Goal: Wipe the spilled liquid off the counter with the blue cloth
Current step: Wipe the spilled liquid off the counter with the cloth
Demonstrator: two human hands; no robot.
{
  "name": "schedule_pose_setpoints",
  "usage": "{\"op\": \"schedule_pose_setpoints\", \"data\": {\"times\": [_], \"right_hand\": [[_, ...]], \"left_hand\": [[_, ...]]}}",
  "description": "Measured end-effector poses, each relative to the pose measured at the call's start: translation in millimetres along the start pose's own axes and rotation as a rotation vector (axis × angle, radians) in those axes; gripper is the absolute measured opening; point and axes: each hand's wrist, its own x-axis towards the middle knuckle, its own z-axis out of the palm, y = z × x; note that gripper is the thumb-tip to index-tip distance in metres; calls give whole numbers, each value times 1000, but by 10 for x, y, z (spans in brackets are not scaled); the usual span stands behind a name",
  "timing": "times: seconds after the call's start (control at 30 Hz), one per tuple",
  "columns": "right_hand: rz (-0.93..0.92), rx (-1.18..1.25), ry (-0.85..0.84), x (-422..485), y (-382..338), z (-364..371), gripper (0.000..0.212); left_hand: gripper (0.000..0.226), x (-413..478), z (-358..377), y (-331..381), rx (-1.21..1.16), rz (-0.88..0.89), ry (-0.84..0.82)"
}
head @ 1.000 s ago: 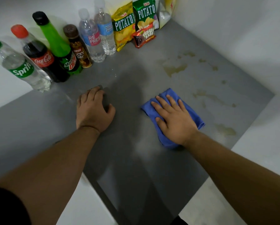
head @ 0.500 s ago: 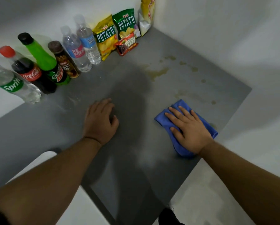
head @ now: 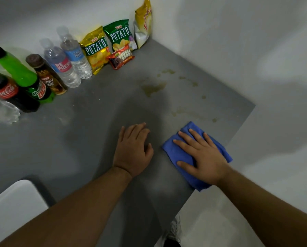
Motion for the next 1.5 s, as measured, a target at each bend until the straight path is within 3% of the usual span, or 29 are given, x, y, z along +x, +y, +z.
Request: {"op": "schedule_pose_setpoints", "data": {"times": [0.13,0.37,0.6,0.73,0.87,1.0,1.13,1.37,1.5], "right_hand": [[157,-50,21,240,-222,17,69],[-61,-18,11,-245,200,-8,61],[172,-36,16,247,158,-115,67],[-13,2,3,108,95,-34,64],[-175,9,-8,-173,474,-52,58],[-26,7,31,-61,682,-173,59],[142,-10,40,248,443,-162,67],[-24,18,36,-122,650,-81,58],[134,4,42,-35,832,-168,61]], "left_hand": [[45,109,79,145,-5,-67,0],[47,95,139,183,52,-71,-2],[49,105,133,179,85,-60,-25],[48,106,112,189,93,-59,-40],[47,109,97,217,100,-76,-47],[47,112,92,232,120,-80,-59],[48,115,76,253,126,-89,-87],[54,133,49,272,153,-87,-146],[59,161,41,287,172,-85,-142]]}}
